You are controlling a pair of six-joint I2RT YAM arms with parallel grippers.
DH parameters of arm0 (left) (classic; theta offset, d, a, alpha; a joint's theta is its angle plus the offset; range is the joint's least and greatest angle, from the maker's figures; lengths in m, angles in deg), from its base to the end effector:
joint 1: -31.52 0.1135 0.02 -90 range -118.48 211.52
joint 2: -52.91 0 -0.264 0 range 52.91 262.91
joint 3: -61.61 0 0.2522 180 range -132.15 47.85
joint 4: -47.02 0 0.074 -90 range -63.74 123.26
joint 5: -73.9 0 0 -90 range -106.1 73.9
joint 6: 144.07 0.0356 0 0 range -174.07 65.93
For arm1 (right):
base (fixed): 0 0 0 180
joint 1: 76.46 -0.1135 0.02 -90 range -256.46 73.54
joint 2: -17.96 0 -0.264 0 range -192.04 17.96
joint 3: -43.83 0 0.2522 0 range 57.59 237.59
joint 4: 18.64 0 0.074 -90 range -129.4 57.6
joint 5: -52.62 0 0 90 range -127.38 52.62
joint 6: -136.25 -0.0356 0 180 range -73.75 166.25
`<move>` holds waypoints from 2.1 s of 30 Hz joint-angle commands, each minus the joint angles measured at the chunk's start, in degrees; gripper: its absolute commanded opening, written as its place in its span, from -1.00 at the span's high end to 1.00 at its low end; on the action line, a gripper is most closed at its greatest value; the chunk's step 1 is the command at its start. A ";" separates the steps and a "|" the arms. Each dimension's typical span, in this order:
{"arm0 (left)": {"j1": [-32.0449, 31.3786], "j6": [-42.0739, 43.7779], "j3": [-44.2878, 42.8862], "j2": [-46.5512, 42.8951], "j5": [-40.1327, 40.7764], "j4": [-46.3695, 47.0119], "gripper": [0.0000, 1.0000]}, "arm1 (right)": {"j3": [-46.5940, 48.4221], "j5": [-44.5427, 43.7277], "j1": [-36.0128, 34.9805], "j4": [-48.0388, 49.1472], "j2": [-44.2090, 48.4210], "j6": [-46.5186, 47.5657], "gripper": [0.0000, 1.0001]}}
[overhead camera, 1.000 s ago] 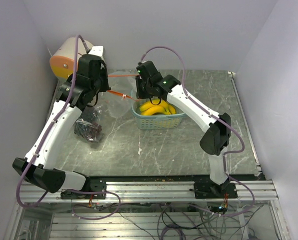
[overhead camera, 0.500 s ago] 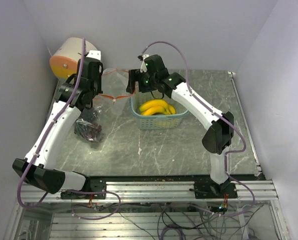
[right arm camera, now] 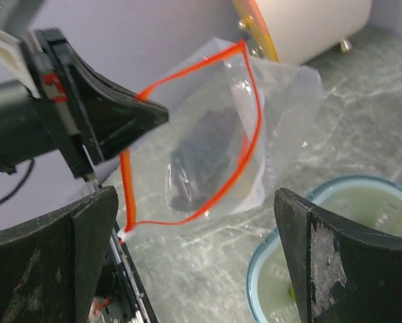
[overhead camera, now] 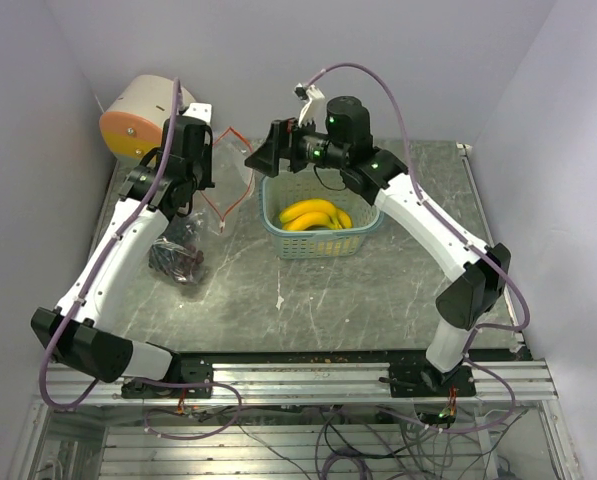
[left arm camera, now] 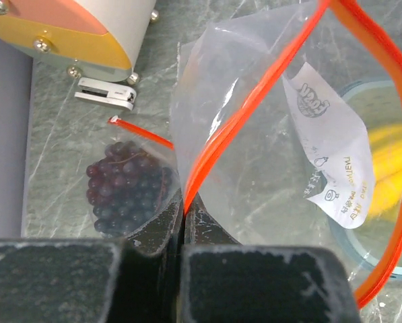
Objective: Place the food in the zip-top bag and seal the zipper
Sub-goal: Open the zipper of the food storage bag, then pick up the fake fruit from the bin.
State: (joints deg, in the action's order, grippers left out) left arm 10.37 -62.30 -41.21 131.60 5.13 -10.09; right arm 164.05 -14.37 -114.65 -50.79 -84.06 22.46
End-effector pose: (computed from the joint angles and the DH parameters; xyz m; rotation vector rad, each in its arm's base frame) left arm 0.2735 -0.0920 0.4171 0.0238 2.1041 0.0912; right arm 0.3201 0.2695 0.4247 -0.5439 1.8668 1.1082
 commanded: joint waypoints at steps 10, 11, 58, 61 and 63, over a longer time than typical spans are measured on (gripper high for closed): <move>0.23 1.92 -0.30 0.39 -0.18 2.25 0.86 | -6.09 -11.64 6.64 -9.89 4.16 5.45 -0.93; 0.23 2.04 -0.15 0.36 -0.37 2.35 0.86 | -6.66 -13.15 6.64 -12.14 4.19 8.14 -0.93; 0.23 2.34 -1.00 1.24 -0.75 2.97 0.86 | -20.02 -26.63 9.64 -11.88 4.41 26.16 1.00; 0.23 2.30 -0.62 1.41 -0.99 3.09 0.86 | -17.84 -25.91 9.63 -13.91 7.69 25.28 1.00; 0.23 2.19 -0.43 1.54 -1.22 3.26 0.86 | -16.28 -26.70 9.49 -15.60 9.52 24.88 1.00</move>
State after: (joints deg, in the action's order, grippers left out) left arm 10.37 -60.64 -41.21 132.76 3.80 -9.29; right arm 144.29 -40.23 -105.12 -65.39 -78.33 49.24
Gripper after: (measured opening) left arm 0.075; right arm 0.263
